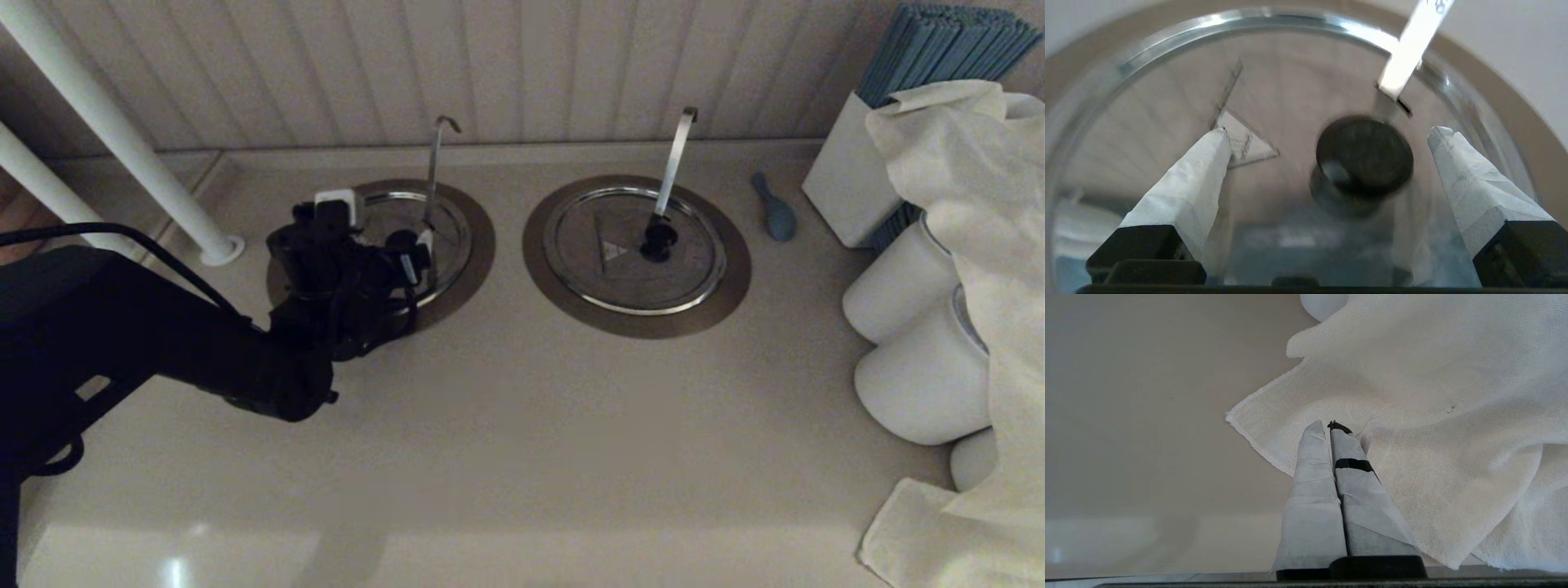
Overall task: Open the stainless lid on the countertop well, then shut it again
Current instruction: Open the lid
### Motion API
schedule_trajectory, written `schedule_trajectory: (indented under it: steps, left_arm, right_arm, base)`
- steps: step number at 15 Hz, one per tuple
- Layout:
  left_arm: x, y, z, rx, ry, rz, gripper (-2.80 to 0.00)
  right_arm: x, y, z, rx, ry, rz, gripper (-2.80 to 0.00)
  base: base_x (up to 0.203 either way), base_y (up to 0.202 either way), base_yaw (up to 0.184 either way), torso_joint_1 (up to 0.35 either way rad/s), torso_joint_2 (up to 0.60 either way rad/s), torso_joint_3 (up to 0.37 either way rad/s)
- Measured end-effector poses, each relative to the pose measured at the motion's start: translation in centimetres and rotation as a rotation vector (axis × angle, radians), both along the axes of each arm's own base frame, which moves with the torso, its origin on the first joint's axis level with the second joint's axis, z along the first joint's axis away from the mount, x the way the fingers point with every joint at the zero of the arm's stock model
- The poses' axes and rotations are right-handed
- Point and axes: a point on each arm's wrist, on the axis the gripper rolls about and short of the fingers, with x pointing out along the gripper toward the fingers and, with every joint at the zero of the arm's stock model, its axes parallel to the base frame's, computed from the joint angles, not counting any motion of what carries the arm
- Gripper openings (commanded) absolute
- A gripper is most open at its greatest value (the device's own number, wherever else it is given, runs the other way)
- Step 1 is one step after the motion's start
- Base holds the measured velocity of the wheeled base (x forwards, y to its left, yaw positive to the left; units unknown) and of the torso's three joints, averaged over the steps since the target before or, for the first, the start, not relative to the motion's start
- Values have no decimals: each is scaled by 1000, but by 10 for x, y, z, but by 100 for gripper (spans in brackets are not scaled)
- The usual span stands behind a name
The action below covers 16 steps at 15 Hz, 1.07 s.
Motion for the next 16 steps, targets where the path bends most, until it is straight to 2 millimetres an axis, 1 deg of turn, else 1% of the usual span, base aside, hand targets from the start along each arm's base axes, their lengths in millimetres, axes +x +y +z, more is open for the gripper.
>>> schedule_trajectory:
  steps: [4, 7, 16]
  left_arm:
    - [3, -1, -5, 1, 5, 2, 0]
    - [6, 4, -8, 1, 11, 12, 0]
    - [12, 14, -5, -7, -1, 34, 0]
  right_arm:
    - [0, 0, 0, 0, 0, 0, -280]
    - [0, 0, 0, 0, 0, 0, -280]
    - [0, 0, 0, 0, 1, 1, -280]
  base:
    - [0, 0, 0, 0, 0, 0]
    - [0, 0, 0, 0, 0, 0]
    - [0, 0, 0, 0, 0, 0]
